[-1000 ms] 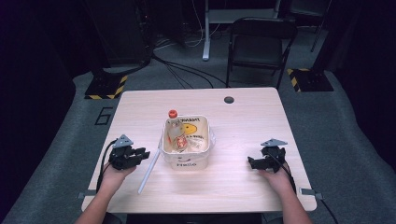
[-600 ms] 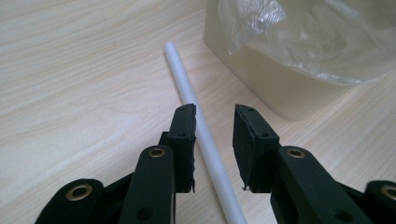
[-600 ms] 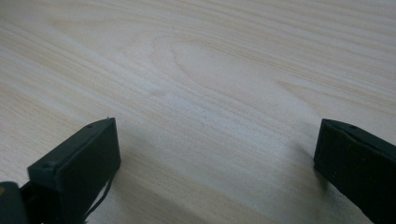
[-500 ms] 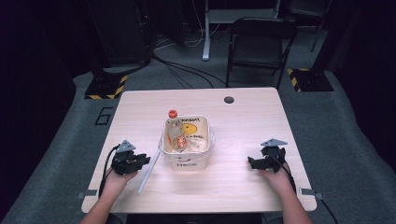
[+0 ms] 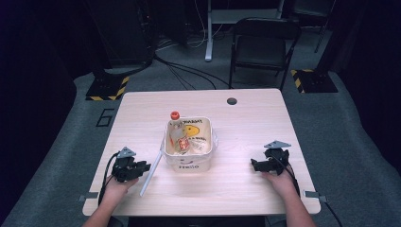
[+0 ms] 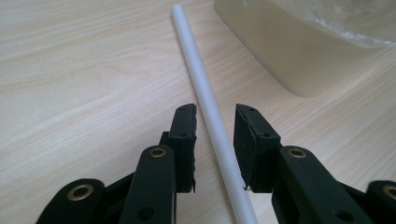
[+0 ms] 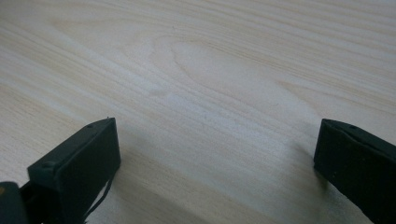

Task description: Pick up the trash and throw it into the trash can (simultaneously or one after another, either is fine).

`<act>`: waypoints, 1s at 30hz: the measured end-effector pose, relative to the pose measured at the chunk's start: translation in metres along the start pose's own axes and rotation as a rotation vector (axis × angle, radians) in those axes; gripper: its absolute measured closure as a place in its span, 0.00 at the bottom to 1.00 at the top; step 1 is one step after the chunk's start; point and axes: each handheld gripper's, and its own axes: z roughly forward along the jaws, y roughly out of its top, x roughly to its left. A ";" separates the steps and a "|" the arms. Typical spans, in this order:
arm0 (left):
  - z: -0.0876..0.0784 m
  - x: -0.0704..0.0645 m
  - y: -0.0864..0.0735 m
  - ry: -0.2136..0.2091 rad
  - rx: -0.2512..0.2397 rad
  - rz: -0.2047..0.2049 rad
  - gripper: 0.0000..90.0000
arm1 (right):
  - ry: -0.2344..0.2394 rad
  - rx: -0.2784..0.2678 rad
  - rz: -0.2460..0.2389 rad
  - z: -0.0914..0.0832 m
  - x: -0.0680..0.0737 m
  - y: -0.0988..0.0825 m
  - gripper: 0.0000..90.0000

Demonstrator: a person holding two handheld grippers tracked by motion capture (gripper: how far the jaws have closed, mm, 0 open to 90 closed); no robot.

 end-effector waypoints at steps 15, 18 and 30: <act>0.011 -0.010 -0.003 0.021 0.064 0.023 0.76 | 0.000 0.000 0.000 0.000 0.000 0.000 0.00; 0.013 -0.011 -0.003 0.025 0.066 0.016 0.76 | 0.000 0.000 0.000 0.000 0.000 0.000 0.00; 0.019 -0.007 -0.003 0.074 0.108 0.047 0.87 | 0.000 0.000 0.000 0.000 0.000 0.000 0.00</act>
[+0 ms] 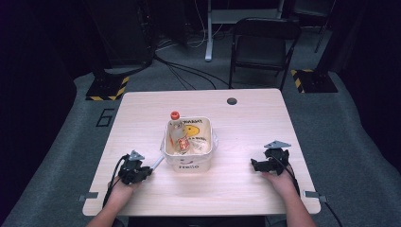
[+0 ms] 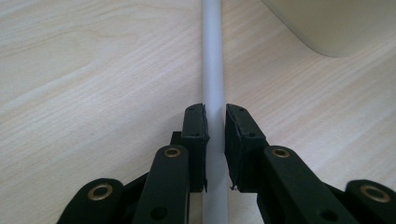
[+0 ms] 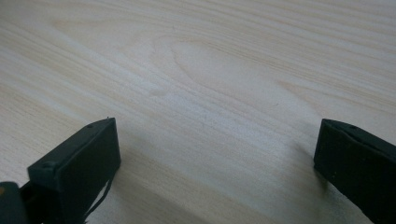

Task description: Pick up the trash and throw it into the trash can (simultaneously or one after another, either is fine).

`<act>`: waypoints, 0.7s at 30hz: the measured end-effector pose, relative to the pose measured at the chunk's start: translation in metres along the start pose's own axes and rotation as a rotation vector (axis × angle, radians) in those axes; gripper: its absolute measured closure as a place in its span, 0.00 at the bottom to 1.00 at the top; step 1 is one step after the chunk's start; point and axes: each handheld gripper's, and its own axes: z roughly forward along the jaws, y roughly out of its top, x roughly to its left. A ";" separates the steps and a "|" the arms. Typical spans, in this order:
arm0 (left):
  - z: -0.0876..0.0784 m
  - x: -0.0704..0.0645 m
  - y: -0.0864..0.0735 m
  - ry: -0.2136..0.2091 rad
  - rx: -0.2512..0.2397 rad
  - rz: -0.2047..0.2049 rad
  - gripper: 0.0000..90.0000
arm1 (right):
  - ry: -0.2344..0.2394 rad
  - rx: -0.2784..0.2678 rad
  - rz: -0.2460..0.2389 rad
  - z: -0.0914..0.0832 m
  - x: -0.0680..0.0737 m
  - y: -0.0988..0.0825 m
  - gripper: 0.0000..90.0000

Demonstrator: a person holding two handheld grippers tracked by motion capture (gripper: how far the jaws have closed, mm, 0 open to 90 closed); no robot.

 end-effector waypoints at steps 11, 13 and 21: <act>0.002 0.005 0.003 0.023 -0.001 -0.016 0.88 | 0.000 0.000 0.000 0.000 0.000 0.000 0.00; 0.001 0.009 0.004 0.012 -0.008 -0.049 0.88 | 0.000 0.000 0.000 0.000 0.000 0.000 0.00; -0.013 0.027 0.006 -0.001 -0.077 -0.144 0.88 | 0.000 0.000 0.000 0.000 0.000 0.000 0.00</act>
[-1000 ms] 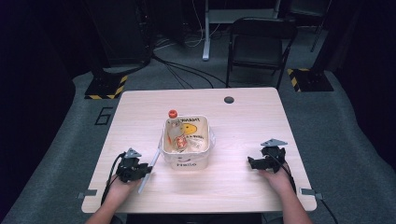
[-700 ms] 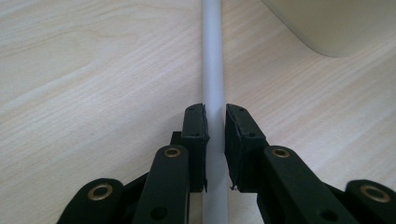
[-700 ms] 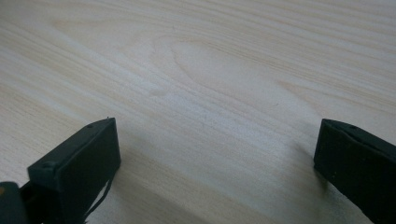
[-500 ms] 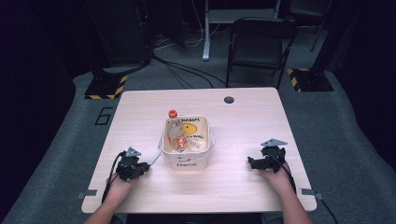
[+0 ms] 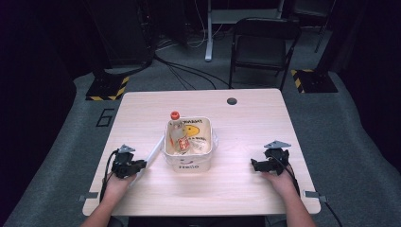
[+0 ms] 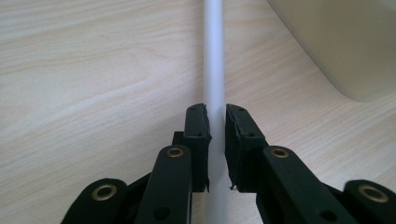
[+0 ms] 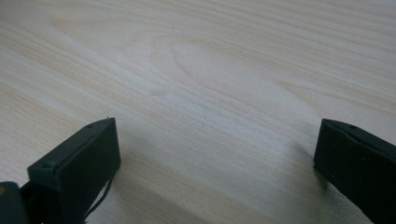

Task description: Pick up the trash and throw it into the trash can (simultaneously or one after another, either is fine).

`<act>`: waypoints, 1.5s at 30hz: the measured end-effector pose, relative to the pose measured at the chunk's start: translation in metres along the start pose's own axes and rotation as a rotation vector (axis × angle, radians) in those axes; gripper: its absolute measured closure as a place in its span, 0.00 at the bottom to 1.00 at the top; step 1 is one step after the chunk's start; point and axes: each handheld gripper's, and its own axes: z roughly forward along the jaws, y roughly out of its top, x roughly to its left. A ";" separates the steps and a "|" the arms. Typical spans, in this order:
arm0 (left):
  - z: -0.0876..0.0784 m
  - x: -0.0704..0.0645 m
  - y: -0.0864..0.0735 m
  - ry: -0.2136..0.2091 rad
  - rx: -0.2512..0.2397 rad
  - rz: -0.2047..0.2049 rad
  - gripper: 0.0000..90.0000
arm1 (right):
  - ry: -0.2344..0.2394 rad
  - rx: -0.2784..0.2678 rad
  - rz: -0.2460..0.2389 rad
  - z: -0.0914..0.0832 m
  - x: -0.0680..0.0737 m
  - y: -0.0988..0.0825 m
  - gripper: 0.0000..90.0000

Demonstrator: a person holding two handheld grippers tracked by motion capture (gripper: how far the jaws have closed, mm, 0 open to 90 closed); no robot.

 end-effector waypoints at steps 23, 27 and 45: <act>-0.050 0.008 0.020 -0.032 -0.045 0.035 0.88 | 0.000 0.000 0.000 0.000 0.000 0.000 0.00; -0.055 0.006 0.022 -0.036 -0.048 0.044 0.88 | 0.000 0.000 0.000 0.000 0.000 0.000 0.00; -0.084 -0.001 0.031 -0.060 -0.051 0.105 0.88 | 0.000 0.000 0.000 0.000 0.000 0.000 0.00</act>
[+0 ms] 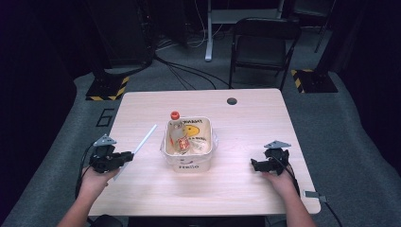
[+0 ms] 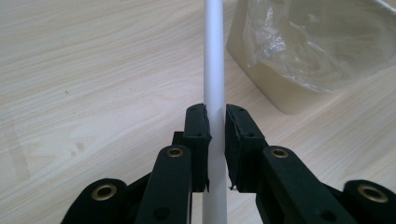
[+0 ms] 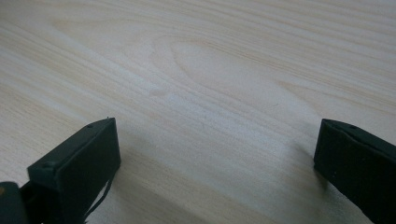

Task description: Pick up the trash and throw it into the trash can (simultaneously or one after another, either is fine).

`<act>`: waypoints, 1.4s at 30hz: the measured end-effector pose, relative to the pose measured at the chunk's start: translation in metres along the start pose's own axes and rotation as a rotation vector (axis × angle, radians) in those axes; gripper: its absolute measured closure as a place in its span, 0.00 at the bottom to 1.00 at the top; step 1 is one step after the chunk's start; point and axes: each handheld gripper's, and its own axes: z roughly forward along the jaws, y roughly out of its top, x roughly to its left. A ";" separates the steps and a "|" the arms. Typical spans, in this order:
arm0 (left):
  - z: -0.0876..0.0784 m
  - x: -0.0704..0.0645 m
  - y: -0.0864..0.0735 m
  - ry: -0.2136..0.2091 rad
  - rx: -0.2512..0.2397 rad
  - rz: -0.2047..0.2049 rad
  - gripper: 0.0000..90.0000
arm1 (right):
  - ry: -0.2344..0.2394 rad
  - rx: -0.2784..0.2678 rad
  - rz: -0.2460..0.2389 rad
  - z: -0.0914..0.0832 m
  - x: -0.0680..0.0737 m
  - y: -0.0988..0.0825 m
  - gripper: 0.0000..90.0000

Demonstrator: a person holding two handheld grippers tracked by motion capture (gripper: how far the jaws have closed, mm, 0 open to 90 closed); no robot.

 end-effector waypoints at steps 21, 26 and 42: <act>-0.023 -0.021 0.010 -0.051 0.004 0.087 0.88 | 0.000 0.000 0.000 0.000 0.000 0.000 0.00; -0.024 -0.028 0.010 -0.072 0.010 0.111 0.88 | 0.000 0.000 0.000 0.000 0.000 0.000 0.00; -0.023 -0.050 0.024 -0.120 0.002 0.166 0.88 | 0.000 0.000 0.000 0.000 0.000 0.000 0.00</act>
